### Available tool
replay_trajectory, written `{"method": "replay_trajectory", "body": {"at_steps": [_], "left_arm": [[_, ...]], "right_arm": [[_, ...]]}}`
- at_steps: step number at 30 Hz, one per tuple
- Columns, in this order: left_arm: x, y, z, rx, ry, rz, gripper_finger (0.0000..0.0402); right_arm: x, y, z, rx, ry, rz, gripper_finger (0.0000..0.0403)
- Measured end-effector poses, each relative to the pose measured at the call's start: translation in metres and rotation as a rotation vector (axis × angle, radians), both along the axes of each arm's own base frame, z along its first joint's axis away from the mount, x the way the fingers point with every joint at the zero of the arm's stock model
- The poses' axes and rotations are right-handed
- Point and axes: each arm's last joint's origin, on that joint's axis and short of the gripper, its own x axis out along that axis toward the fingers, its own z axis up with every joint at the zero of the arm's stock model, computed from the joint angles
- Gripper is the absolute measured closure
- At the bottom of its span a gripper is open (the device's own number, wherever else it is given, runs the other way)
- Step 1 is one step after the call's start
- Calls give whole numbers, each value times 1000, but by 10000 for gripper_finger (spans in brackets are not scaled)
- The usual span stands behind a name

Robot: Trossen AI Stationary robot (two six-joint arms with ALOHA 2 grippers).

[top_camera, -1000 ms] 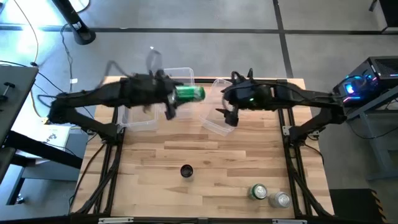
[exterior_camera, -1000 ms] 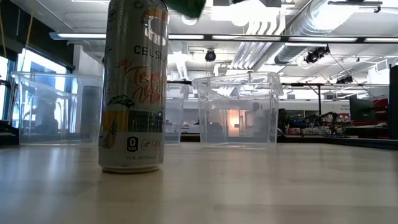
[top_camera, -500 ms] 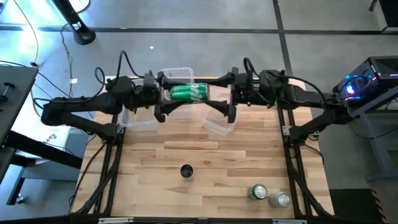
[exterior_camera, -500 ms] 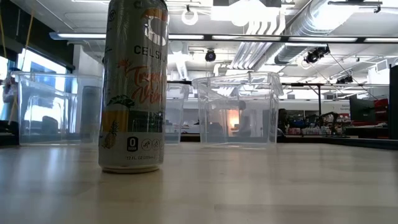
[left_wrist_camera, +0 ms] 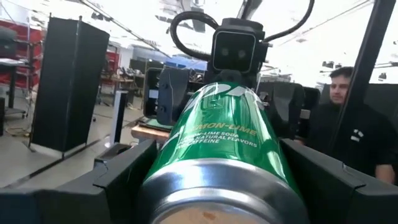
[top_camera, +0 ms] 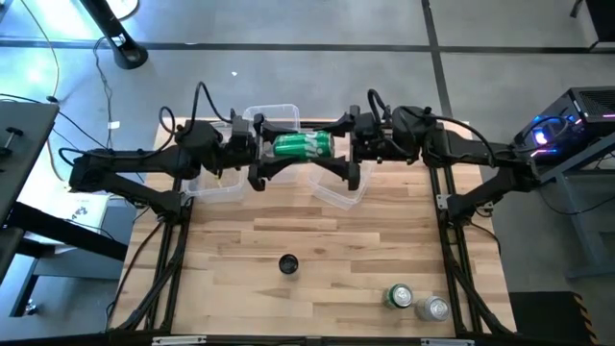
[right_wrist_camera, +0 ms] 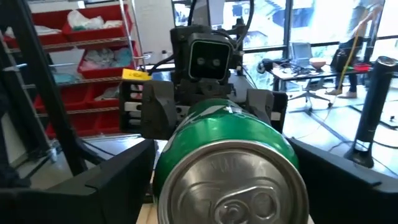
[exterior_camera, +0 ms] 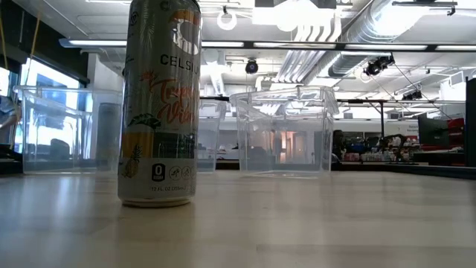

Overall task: Sort soda cans
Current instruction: Put the left green soda can into the right transparent bin

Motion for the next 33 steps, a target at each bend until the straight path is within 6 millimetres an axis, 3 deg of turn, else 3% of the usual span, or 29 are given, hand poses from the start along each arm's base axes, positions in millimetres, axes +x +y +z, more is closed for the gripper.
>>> {"method": "replay_trajectory", "body": {"at_steps": [5,12,15,16,19,24,30,33], "left_arm": [[0,0,-1,5,10,3,99],[-5,0,-7,93,131,22,98],[-9,1,-19,93,277,85,42],[-12,3,-24,92,329,117,27],[-17,5,-31,110,454,196,26],[-22,5,-55,48,677,214,46],[-23,4,-67,-12,669,215,45],[-23,5,-73,-31,573,223,45]], "right_arm": [[0,0,-1,-13,4,-21,121],[-8,-2,-3,-96,74,-40,121],[-14,-9,-9,-87,184,-93,121],[-25,-11,-7,-87,223,-120,121],[-43,-19,10,-98,212,-258,121],[-48,-30,-10,-89,449,-353,121],[-50,-60,-34,95,653,-493,121],[-40,-77,-64,148,855,-527,121]]}}
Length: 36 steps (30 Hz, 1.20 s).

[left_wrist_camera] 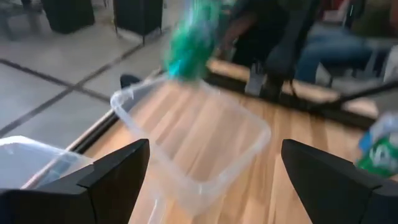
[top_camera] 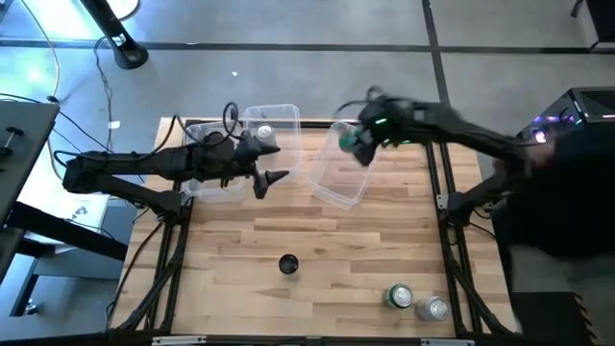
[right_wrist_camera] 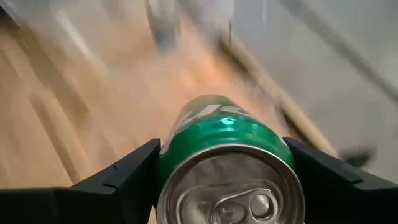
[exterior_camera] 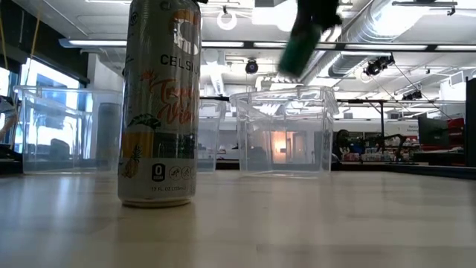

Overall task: Sort soda cans
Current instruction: Put the left green soda can into the right transparent bin

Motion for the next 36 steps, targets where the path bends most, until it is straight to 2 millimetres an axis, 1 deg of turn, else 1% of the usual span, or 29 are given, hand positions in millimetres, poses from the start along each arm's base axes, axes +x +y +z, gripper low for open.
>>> {"method": "replay_trajectory", "body": {"at_steps": [2,4,5,7,9,12,15,17,20,24,27,32,34,36], "left_arm": [[3,1,-12,-30,-65,16,44],[5,2,-26,-82,-111,28,44],[5,2,-30,-105,-138,33,44],[5,1,-36,-146,-195,40,44],[4,-1,-44,-187,-200,47,44],[4,-3,-48,-208,-191,44,43],[4,-6,-46,-209,-203,36,43],[4,-8,-47,-224,-200,33,43],[2,-11,-44,-230,-215,29,43],[1,-14,-43,-222,-220,44,43],[1,-15,-42,-218,-224,53,43],[1,-14,-43,-212,-225,70,43],[1,-14,-43,-211,-225,73,43],[1,-14,-43,-211,-225,74,43]], "right_arm": [[11,-9,-15,32,59,-1,121],[17,-18,-24,47,116,-11,121],[19,-24,-32,60,164,-22,121],[30,-36,-52,71,260,-23,121],[45,-48,-74,72,316,-13,121],[57,-57,-95,106,381,30,121],[71,-75,-119,108,390,37,121],[76,-84,-131,100,408,20,121],[84,-92,-137,70,379,38,121],[94,-100,-153,9,396,82,121],[102,-105,-150,-71,347,93,121],[114,-109,-146,-134,229,85,121],[116,-110,-144,-144,204,87,121],[113,-110,-146,-119,224,113,121]]}}
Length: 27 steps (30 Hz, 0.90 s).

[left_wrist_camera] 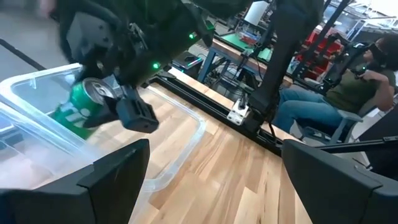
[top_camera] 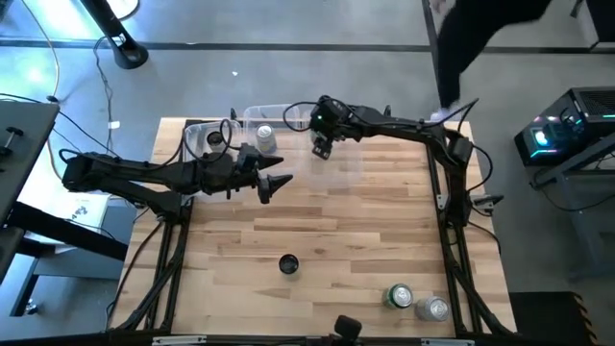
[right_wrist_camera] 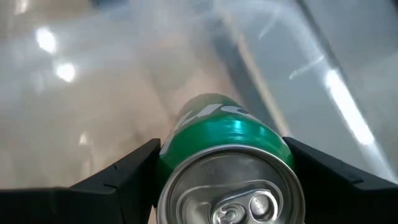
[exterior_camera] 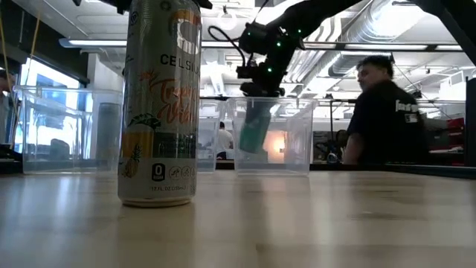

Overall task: Sort soda cans
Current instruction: Put the left green soda can into the right transparent bin

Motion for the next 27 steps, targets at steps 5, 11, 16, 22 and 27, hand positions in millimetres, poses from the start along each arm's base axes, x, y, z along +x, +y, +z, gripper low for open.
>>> {"method": "replay_trajectory", "body": {"at_steps": [5,11,16,22,27], "left_arm": [[0,0,0,0,2,0,43],[0,0,0,-1,1,1,44],[0,0,0,-1,0,1,44],[0,0,0,-1,0,2,44],[0,0,0,-1,0,2,44]], "right_arm": [[-11,1,-7,81,103,3,121],[-19,-6,-12,276,51,-91,121],[-23,-5,-14,367,49,-153,121],[-8,-5,2,369,20,-168,121],[2,-10,-5,409,99,-185,121]]}}
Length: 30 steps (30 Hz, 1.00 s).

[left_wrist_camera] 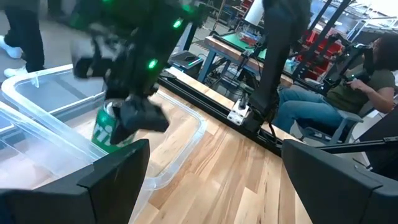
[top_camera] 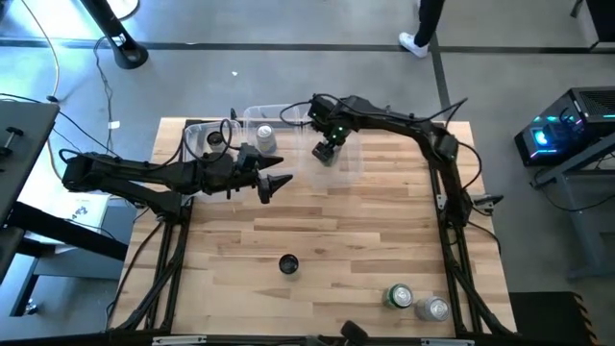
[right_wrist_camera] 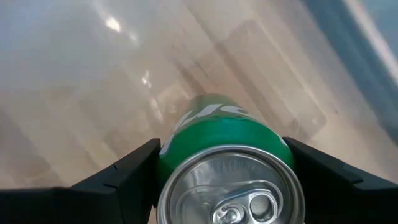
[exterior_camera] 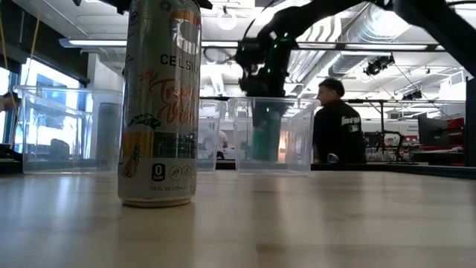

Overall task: Sort soda cans
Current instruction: Put the left green soda can into the right transparent bin

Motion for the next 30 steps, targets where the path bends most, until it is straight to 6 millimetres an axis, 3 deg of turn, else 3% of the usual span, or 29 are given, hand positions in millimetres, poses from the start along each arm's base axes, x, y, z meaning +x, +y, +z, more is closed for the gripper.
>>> {"method": "replay_trajectory", "body": {"at_steps": [7,21,27,30], "left_arm": [[0,0,0,0,0,0,44],[0,0,0,2,1,6,44],[0,0,0,3,1,7,44],[0,0,0,3,2,7,44]], "right_arm": [[10,-6,-21,-2,48,49,121],[11,-6,-23,-11,46,68,121],[12,-7,-29,-28,67,32,24],[12,-7,-28,-30,66,36,21]]}}
